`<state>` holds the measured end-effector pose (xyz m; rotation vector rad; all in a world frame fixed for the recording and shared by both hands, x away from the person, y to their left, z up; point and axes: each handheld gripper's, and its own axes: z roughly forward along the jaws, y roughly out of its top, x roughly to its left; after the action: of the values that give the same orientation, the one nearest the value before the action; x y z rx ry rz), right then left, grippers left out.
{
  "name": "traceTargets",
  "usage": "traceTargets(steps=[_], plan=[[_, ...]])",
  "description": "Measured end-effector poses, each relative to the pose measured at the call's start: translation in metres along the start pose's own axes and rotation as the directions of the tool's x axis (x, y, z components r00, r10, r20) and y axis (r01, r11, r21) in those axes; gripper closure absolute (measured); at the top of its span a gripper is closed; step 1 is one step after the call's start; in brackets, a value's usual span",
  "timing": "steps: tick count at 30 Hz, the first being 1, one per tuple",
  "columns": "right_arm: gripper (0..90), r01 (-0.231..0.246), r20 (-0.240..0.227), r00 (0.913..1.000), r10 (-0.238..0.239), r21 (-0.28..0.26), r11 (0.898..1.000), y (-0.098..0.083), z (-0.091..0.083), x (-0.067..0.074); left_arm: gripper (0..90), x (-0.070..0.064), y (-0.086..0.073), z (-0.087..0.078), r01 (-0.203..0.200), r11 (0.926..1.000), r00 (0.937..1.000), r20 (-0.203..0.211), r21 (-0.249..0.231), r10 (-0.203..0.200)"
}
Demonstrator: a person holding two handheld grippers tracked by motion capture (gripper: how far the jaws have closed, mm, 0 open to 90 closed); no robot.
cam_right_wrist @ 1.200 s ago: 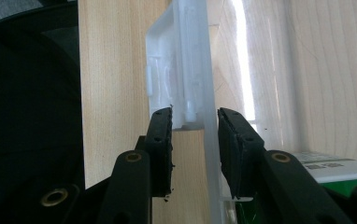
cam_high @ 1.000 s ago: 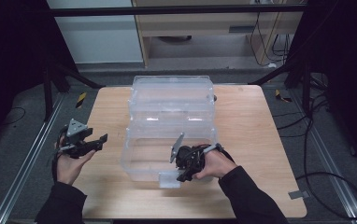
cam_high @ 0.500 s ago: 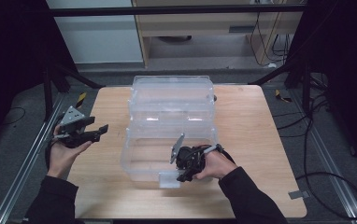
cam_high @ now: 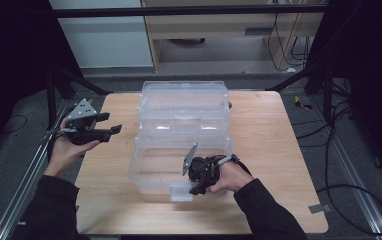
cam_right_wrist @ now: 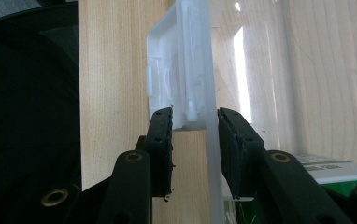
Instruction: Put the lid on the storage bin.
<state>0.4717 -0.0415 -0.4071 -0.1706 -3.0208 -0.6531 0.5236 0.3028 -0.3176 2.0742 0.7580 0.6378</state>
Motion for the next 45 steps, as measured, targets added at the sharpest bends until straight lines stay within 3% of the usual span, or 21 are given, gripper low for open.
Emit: traceTargets(steps=[4,12,19,20,21,27,28,30,33,35,36,45], plan=[[66.7,0.004,0.004,1.0,-0.004,0.0,1.0,0.0,0.0,0.0,35.1,-0.002,0.009,0.004,-0.038,0.9993,0.998,0.052,-0.002,0.038],[66.8,0.005,0.001,1.0,-0.005,-0.004,1.0,-0.001,0.0,0.0,35.8,-0.005,0.027,0.016,-0.124,0.9917,0.99,0.072,0.035,0.121],[66.8,0.007,0.002,1.0,-0.007,-0.006,1.0,-0.001,0.0,0.001,35.8,-0.012,0.04,0.026,-0.201,0.9781,0.9727,0.129,0.054,0.193],[66.8,0.007,0.002,1.0,-0.007,-0.006,1.0,-0.001,0.0,0.001,35.8,-0.012,0.04,0.026,-0.201,0.9781,0.9727,0.129,0.054,0.193],[66.8,0.008,0.002,1.0,-0.008,-0.006,1.0,-0.001,0.0,0.001,35.9,-0.014,0.043,0.028,-0.215,0.9748,0.9683,0.142,0.058,0.205],[66.8,0.014,0.004,0.9999,-0.014,-0.009,1.0,-0.001,0.0,0.001,36.7,-0.018,0.052,0.033,-0.268,0.9609,0.9537,0.162,0.071,0.254],[66.8,0.014,0.004,0.9999,-0.014,-0.008,1.0,-0.001,0.0,0.001,37.0,-0.019,0.054,0.034,-0.286,0.955,0.9487,0.163,0.078,0.271],[66.8,0.014,0.003,0.9999,-0.014,-0.008,1.0,-0.001,0.0,0.001,37.4,-0.021,0.056,0.035,-0.301,0.9504,0.9435,0.168,0.077,0.286],[66.8,0.009,-0.002,1.0,-0.009,-0.009,1.0,-0.001,0.0,0.0,38.2,-0.024,0.062,0.037,-0.346,0.9333,0.9303,0.166,0.098,0.327],[66.8,0.01,-0.002,1.0,-0.01,-0.008,1.0,-0.001,0.0,0.0,38.5,-0.025,0.064,0.038,-0.354,0.93,0.9274,0.167,0.101,0.334],[66.8,0.008,-0.001,1.0,-0.008,-0.009,1.0,-0.001,0.0,0.001,38.6,-0.028,0.067,0.041,-0.37,0.9226,0.9217,0.169,0.11,0.349],[66.8,0.014,0.001,0.9999,-0.014,-0.007,1.0,-0.001,0.0,0.0,40.5,-0.04,0.084,0.054,-0.451,0.8825,0.8889,0.159,0.134,0.43]])
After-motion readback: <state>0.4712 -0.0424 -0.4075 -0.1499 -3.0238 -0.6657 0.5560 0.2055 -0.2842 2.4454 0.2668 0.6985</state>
